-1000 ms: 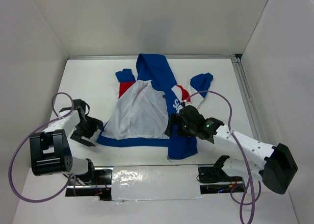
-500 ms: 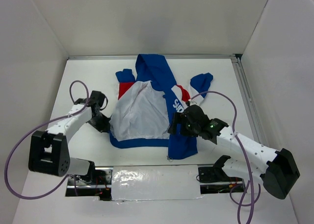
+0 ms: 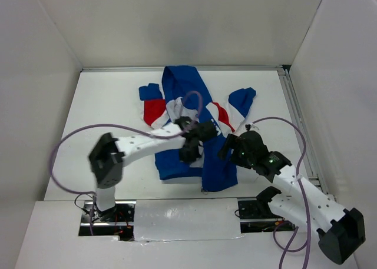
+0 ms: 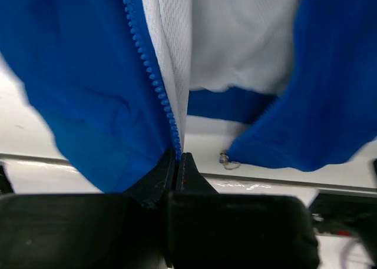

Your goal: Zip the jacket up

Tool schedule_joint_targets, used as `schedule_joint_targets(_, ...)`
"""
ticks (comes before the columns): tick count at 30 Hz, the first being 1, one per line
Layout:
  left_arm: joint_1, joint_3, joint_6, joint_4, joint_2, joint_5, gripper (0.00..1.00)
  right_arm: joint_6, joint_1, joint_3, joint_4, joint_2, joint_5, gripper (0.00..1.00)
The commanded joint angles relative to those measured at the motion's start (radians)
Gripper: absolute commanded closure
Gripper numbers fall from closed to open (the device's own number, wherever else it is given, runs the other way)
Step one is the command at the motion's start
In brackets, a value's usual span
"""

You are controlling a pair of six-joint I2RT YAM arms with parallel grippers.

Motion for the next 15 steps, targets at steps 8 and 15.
schedule_joint_targets(8, -0.212, 0.075, 0.017, -0.062, 0.259, 0.103, 0.78, -0.01, -0.159, -0.099, -0.05, -0.121, -0.068, 0.0)
schedule_joint_targets(15, -0.215, -0.213, 0.177, 0.283, -0.064, 0.267, 0.01, -0.068, -0.186, -0.107, -0.01, -0.162, -0.129, 0.0)
